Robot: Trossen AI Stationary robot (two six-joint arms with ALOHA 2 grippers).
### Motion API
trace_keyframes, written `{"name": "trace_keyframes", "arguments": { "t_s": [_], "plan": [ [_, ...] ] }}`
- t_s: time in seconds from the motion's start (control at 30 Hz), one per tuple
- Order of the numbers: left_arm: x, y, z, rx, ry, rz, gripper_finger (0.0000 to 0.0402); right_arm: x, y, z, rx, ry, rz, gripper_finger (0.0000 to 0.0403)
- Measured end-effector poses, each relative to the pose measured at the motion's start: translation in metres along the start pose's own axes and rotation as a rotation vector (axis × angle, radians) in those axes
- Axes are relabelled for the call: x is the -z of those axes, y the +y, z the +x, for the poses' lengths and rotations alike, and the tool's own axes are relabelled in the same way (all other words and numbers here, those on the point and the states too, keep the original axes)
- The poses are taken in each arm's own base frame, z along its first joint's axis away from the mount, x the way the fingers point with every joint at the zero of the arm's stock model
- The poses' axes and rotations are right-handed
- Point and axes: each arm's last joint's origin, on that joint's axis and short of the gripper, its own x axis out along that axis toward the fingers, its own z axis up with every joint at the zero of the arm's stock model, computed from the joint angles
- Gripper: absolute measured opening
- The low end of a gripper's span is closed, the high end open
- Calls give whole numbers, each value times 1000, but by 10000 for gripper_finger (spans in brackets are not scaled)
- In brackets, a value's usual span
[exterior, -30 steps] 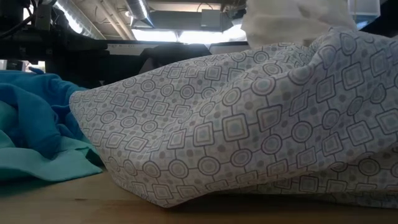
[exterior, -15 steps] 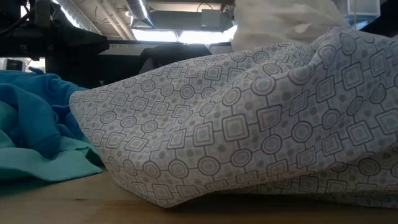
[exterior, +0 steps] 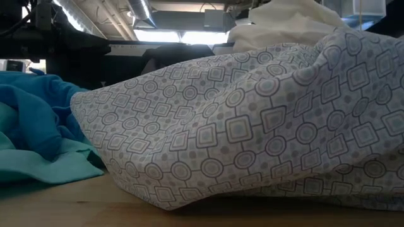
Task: Sort clothes
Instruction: Put the white shirt into the right blue laundry bin
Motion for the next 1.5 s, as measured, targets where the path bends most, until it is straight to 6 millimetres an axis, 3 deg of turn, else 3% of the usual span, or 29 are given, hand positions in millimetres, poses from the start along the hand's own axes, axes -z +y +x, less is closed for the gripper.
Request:
{"name": "trace_keyframes", "arguments": {
  "t_s": [0.17, 0.37, 0.57, 0.87, 1.03, 1.27, 1.5],
  "plan": [
    [0, 0, 0, 1, -1, -1, 125, 2, -1, -5, -7, 45, 18, 157],
    [0, 0, 0, 1, -3, -9, 125, -7, -12, -59, -123, 101, 109, 242],
    [0, 0, 0, 1, -2, -5, 125, 4, 6, -119, -250, 157, 139, 273],
    [0, 0, 0, 1, -3, 10, 125, 39, 33, -183, -338, 136, 193, 275],
    [-1, 0, 0, 1, -9, 7, 125, 76, 47, -188, -293, 160, 220, 275],
    [-1, 0, 0, 1, -12, 7, 125, 137, 68, -172, -291, 285, 244, 275],
    [-2, 0, 0, 1, -15, 6, 125, 173, 88, -160, -309, 404, 213, 275]
  ]
}}
